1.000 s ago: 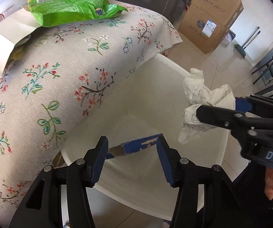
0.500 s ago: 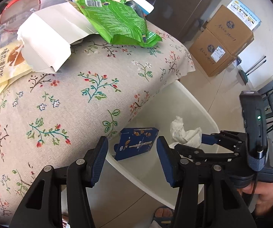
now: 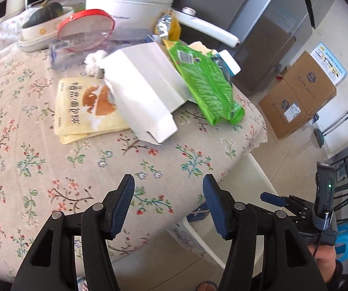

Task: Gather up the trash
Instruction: 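Grasp the white paper with the left tool while the right tool grasps the green bag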

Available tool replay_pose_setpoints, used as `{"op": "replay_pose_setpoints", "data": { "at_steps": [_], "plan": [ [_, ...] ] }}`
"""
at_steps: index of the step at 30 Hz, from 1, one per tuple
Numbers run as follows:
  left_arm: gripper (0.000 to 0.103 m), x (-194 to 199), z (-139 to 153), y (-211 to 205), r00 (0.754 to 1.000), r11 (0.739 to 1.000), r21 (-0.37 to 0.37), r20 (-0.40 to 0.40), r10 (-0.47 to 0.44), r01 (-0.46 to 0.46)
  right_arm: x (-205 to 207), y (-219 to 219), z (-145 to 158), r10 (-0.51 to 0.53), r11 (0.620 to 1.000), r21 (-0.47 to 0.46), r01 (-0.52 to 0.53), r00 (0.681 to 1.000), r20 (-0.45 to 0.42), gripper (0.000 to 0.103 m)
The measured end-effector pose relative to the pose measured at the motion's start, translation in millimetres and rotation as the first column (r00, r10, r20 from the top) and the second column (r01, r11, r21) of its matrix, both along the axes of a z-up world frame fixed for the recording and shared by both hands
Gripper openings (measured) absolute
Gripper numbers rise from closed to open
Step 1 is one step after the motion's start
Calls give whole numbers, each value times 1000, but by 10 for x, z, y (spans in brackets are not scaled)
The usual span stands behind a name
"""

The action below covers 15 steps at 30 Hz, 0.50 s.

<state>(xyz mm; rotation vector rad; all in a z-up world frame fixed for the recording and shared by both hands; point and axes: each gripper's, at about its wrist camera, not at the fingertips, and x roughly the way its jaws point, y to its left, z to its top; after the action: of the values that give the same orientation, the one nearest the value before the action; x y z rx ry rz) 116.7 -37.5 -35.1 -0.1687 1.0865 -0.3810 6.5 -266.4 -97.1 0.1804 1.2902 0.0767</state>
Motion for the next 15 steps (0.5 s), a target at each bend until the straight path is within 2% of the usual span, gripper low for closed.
{"op": "replay_pose_setpoints", "data": {
  "at_steps": [5, 9, 12, 15],
  "plan": [
    [62, 203, 29, 464, 988, 988, -1, -22, 153, -153, 129, 35, 242, -10, 999, 42, 6, 995, 101, 74],
    [62, 357, -19, 751, 966, 965, -73, -81, 244, -250, 233, 123, 392, -9, 999, 35, 3, 987, 162, 77],
    [62, 486, -39, 771, 961, 955, -125, -106, 255, -268, 318, 168, 438, -14, 999, 47, 5, 981, 195, 77],
    [61, 617, -9, 683, 970, 955, -176, -92, 226, -240, 434, 215, 475, -32, 998, 65, 18, 973, 229, 77]
  ]
}}
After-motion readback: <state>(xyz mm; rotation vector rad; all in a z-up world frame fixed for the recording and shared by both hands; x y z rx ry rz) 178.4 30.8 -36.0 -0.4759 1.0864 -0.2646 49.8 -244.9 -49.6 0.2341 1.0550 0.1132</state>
